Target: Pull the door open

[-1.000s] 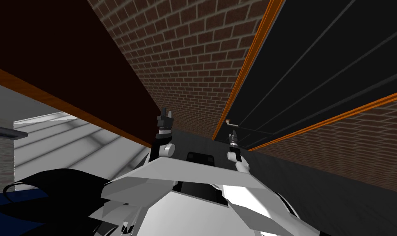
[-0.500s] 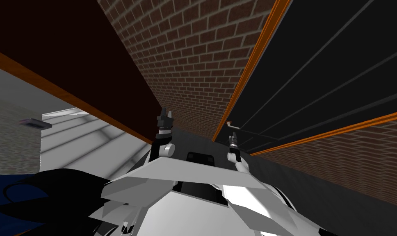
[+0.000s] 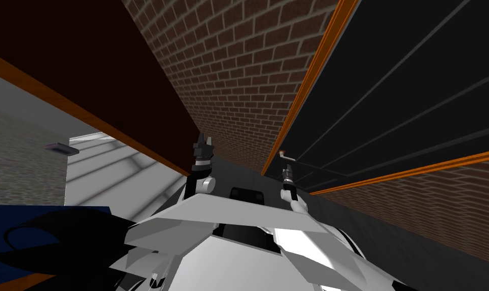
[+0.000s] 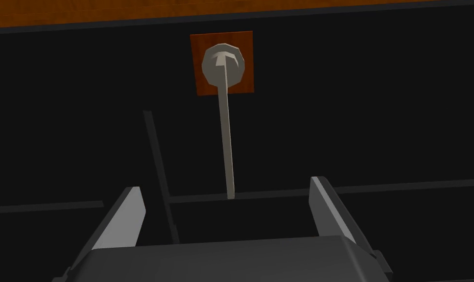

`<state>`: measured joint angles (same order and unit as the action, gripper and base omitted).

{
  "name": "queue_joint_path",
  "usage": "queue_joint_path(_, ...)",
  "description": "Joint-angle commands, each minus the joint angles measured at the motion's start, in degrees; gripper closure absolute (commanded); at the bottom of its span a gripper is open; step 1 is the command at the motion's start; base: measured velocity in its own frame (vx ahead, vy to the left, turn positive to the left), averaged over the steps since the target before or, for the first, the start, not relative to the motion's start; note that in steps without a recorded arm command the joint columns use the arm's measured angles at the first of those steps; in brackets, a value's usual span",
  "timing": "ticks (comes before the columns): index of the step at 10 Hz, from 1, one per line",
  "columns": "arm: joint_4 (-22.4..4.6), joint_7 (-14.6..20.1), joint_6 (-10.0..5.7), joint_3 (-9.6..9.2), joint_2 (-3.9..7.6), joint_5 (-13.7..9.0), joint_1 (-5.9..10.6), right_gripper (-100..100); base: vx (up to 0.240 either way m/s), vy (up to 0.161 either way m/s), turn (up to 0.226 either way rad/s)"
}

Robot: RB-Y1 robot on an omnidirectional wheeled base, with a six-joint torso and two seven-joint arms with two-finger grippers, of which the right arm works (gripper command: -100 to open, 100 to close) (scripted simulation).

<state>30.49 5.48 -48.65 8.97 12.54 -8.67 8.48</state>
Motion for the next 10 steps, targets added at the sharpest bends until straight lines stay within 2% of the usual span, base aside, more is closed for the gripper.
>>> queue_joint_path(1,0.00,0.00,0.00,0.00,0.00,0.00,0.00,-100,0.006,-0.012,0.009)
queue_joint_path(5,-0.65,1.25,-0.81,0.74,1.53,-0.68,-1.02,-100,0.159,-0.029,0.074)
queue_joint_path(6,-0.65,1.25,-0.81,0.74,1.53,-0.68,-1.02,-100,0.132,-0.002,0.035)
queue_joint_path(10,-1.24,2.67,-1.65,1.58,3.27,-1.44,-2.25,-100,0.193,-0.034,0.084)
